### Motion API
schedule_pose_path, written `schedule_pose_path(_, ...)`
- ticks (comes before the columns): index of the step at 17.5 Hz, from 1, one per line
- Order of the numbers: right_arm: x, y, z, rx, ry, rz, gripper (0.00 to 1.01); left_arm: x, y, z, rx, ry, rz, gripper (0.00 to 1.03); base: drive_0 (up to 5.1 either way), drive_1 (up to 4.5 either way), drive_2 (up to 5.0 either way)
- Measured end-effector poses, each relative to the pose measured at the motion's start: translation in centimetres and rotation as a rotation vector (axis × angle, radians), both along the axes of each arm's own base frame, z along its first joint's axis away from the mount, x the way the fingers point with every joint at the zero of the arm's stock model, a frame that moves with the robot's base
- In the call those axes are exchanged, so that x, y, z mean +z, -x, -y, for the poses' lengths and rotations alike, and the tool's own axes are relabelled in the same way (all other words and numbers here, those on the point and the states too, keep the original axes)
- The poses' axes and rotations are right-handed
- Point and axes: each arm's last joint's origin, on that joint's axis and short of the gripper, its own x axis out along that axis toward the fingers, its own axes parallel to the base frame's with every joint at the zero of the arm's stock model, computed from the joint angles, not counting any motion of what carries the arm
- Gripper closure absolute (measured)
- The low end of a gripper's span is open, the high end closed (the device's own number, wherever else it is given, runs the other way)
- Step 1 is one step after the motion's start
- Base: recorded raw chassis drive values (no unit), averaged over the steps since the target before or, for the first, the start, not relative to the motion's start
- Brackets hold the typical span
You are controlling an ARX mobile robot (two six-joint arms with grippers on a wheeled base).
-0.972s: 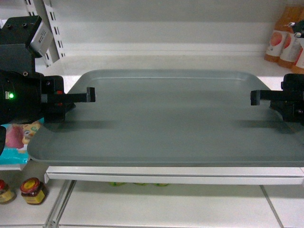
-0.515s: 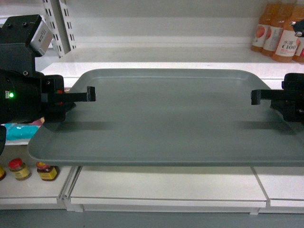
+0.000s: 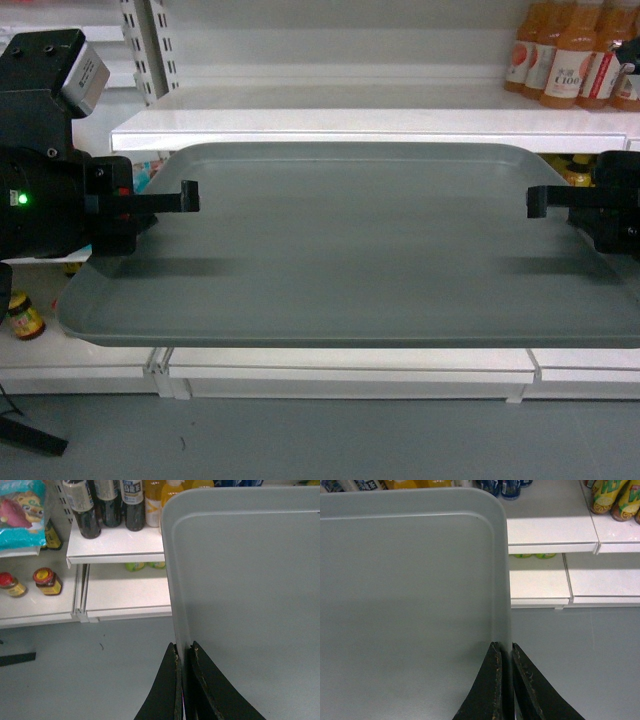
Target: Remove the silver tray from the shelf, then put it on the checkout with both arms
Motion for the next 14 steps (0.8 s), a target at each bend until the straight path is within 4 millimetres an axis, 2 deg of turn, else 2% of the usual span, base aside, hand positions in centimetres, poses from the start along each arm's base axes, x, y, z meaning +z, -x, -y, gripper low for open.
schedule_pose_path(14, -0.02, 0.05, 0.03, 0.000, 0.001, -0.006, 0.98, -0.01, 0.03, 0.09, -0.003, 0.000, -0.002, 0.99, 0.1, -4.06, 4.3)
